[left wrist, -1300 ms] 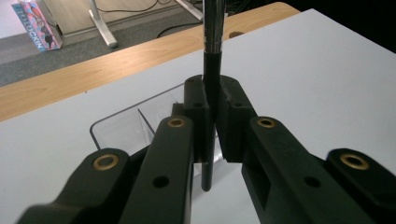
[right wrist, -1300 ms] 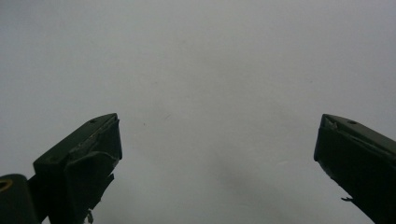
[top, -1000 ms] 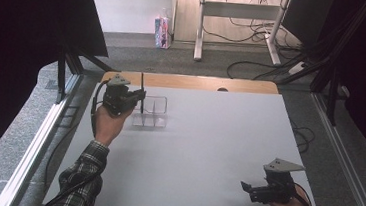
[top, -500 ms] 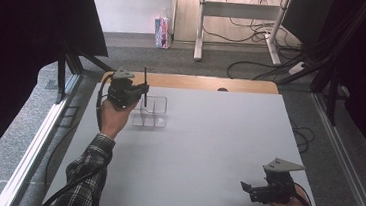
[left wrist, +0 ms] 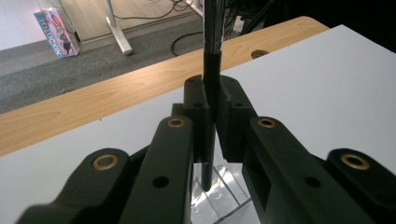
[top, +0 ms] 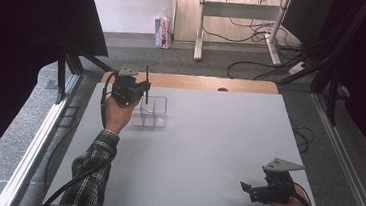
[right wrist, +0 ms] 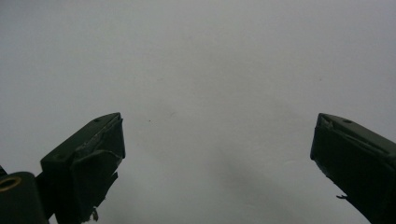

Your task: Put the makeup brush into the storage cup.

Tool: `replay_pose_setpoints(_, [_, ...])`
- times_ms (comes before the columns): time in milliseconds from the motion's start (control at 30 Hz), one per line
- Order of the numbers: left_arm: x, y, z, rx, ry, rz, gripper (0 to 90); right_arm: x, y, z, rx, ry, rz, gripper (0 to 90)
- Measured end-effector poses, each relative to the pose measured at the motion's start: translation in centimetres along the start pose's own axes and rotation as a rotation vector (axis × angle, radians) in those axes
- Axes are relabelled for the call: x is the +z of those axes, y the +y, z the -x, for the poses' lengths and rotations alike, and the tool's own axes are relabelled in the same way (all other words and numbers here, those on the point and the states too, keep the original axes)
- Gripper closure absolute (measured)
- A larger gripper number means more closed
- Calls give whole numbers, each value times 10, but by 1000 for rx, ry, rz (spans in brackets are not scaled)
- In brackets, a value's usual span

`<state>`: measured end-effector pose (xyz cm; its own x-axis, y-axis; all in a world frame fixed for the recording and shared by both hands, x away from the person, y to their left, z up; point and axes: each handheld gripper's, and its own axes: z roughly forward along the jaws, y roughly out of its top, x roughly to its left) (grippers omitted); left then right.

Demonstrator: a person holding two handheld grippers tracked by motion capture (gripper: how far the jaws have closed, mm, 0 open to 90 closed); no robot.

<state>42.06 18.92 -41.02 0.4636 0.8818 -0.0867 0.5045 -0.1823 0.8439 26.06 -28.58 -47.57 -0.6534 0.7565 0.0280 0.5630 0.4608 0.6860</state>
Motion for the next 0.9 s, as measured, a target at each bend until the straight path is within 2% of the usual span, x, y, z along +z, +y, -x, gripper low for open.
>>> replay_pose_setpoints(900, [20, -31, 0, -15, -1, -27, 841, 0, 0, 0, -14, 9, -9, 40])
